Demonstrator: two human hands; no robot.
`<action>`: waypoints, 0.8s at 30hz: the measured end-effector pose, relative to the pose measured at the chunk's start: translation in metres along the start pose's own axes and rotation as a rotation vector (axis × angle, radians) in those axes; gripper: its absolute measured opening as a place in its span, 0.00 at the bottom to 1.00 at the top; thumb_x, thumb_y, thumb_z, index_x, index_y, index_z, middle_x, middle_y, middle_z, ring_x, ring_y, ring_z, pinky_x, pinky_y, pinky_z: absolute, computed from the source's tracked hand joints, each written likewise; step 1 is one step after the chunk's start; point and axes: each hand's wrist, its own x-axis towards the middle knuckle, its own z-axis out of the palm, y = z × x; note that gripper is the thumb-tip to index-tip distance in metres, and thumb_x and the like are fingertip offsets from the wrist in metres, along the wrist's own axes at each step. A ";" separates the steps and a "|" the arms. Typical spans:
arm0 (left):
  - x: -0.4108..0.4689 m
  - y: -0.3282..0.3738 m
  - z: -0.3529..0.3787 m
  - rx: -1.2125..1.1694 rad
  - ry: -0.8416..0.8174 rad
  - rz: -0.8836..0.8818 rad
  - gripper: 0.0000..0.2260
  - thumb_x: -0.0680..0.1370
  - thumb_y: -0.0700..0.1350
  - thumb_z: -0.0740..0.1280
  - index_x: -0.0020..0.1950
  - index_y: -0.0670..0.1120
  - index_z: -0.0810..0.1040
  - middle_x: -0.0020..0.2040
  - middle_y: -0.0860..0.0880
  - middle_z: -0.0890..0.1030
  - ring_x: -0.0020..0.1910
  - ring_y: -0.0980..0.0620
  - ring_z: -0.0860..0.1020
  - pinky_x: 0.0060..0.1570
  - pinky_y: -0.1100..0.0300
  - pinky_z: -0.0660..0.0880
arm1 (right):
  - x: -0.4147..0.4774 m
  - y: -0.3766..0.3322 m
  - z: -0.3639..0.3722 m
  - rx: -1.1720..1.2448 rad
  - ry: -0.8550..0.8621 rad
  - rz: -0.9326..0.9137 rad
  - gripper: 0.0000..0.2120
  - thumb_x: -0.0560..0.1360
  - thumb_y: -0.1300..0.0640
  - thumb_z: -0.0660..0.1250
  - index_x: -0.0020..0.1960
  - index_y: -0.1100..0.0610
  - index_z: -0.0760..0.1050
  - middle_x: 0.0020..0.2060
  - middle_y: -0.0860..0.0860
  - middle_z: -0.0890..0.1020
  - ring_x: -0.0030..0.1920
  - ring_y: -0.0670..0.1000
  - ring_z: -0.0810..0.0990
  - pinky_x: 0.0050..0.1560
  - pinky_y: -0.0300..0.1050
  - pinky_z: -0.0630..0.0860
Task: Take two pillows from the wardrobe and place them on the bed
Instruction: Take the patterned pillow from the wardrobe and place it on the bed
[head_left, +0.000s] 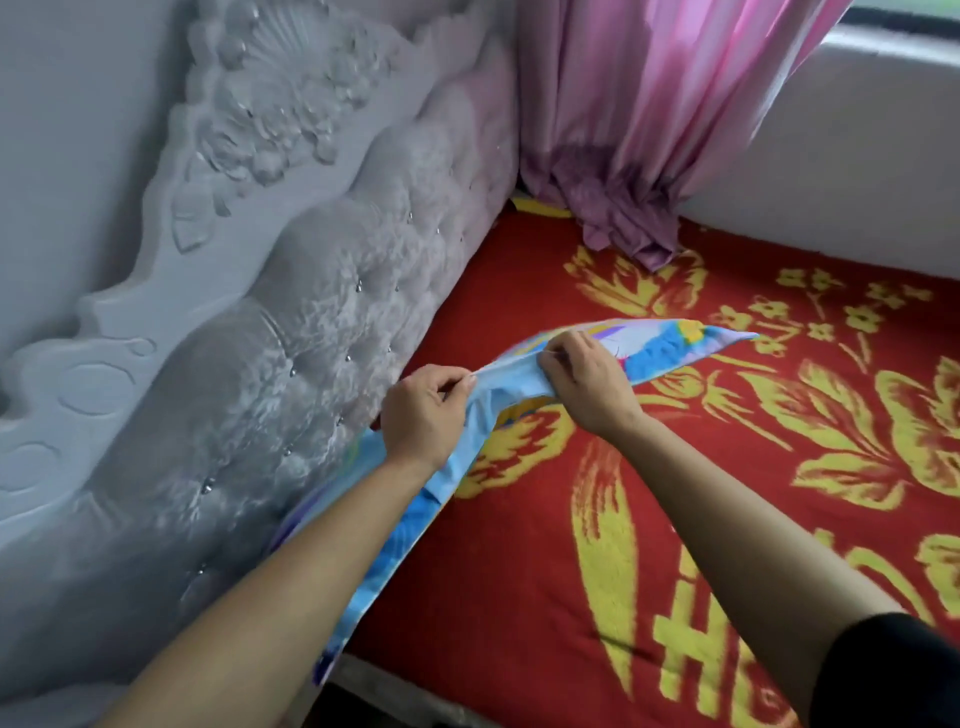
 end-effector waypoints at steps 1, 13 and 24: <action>-0.003 -0.014 0.016 0.011 -0.033 -0.014 0.07 0.74 0.50 0.70 0.44 0.49 0.85 0.42 0.52 0.86 0.40 0.53 0.82 0.43 0.56 0.78 | -0.003 0.016 0.012 0.018 -0.022 0.023 0.07 0.78 0.54 0.65 0.49 0.58 0.74 0.43 0.54 0.79 0.46 0.56 0.77 0.47 0.52 0.72; -0.122 -0.215 0.159 0.389 -0.693 -0.376 0.20 0.80 0.47 0.63 0.70 0.42 0.72 0.72 0.37 0.70 0.72 0.41 0.67 0.71 0.53 0.62 | -0.180 0.191 0.198 0.130 -0.582 0.717 0.22 0.79 0.48 0.64 0.67 0.60 0.70 0.63 0.62 0.74 0.67 0.62 0.71 0.63 0.49 0.67; -0.048 -0.260 0.188 0.758 -0.481 -0.377 0.18 0.79 0.55 0.59 0.65 0.46 0.73 0.67 0.39 0.71 0.67 0.38 0.66 0.64 0.44 0.65 | -0.199 0.165 0.258 0.164 -0.369 1.002 0.40 0.74 0.37 0.66 0.78 0.41 0.49 0.77 0.58 0.35 0.77 0.65 0.37 0.75 0.60 0.43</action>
